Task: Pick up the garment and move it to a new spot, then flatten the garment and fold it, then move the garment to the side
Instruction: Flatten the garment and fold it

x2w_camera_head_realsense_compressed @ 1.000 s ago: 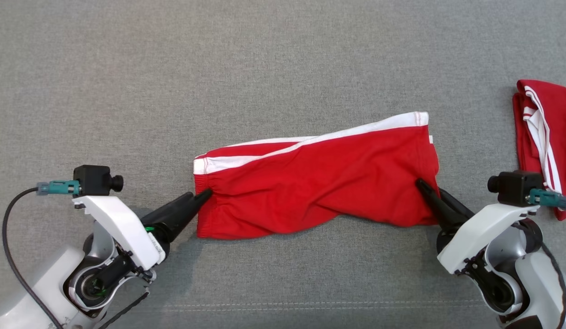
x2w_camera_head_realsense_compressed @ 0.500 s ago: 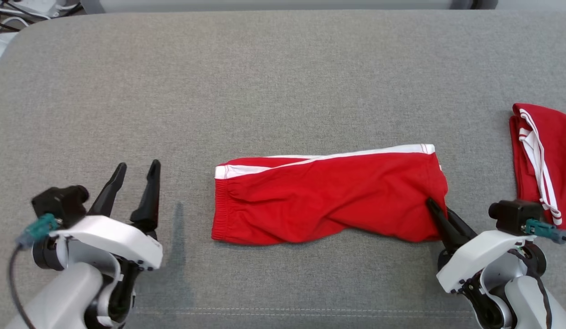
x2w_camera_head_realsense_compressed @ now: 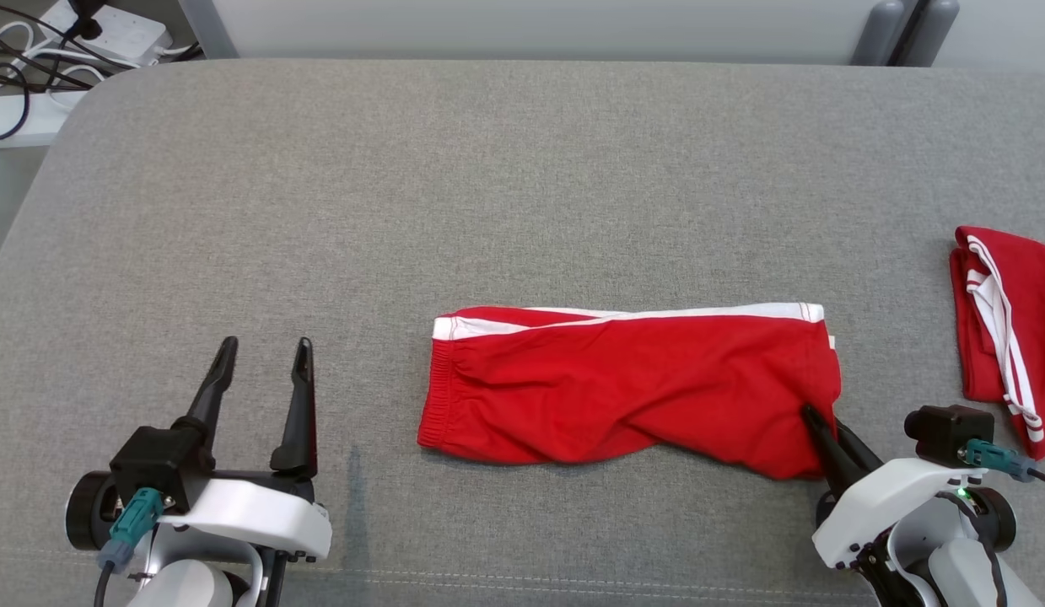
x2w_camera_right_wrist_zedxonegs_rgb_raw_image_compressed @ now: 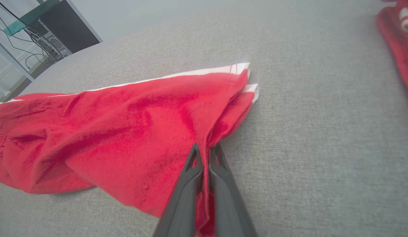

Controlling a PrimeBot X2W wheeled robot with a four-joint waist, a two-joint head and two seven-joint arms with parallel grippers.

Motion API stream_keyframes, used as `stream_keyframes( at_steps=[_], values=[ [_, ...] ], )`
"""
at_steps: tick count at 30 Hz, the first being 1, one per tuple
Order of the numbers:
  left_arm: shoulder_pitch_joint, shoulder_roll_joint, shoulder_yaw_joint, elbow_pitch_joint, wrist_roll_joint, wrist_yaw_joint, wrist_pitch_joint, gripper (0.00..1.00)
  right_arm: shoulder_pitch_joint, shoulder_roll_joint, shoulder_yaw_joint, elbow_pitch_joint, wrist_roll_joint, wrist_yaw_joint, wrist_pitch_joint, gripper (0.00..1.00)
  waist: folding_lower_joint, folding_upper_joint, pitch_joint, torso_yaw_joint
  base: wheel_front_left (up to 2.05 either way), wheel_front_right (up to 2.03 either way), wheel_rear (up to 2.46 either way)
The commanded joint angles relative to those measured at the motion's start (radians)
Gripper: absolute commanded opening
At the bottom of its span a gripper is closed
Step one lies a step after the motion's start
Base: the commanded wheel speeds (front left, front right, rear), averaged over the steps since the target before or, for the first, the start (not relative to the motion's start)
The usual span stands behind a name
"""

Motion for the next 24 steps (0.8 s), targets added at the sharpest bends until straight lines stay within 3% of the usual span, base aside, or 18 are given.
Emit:
stream_keyframes(
  at_steps=[1,15,24],
  values=[
    [-0.017,0.017,0.051,-0.010,0.017,-0.015,-0.010,1.00,-0.007,-0.012,0.023,-0.013,0.003,-0.003,-0.012,0.00,0.0000,-0.0001,-0.006,0.004,0.00,0.00,0.00],
    [-0.002,-0.039,0.093,0.041,0.058,-0.093,-0.010,1.00,-0.024,-0.026,0.035,0.002,0.009,-0.003,-0.041,0.00,0.0000,-0.0001,-0.017,0.017,0.00,0.00,0.00],
    [-0.008,-0.049,0.090,0.059,0.066,-0.115,-0.010,1.00,-0.058,0.014,0.074,-0.210,-0.089,-0.003,0.022,0.00,0.0000,-0.0001,-0.025,0.036,0.00,0.00,0.00]
  ],
)
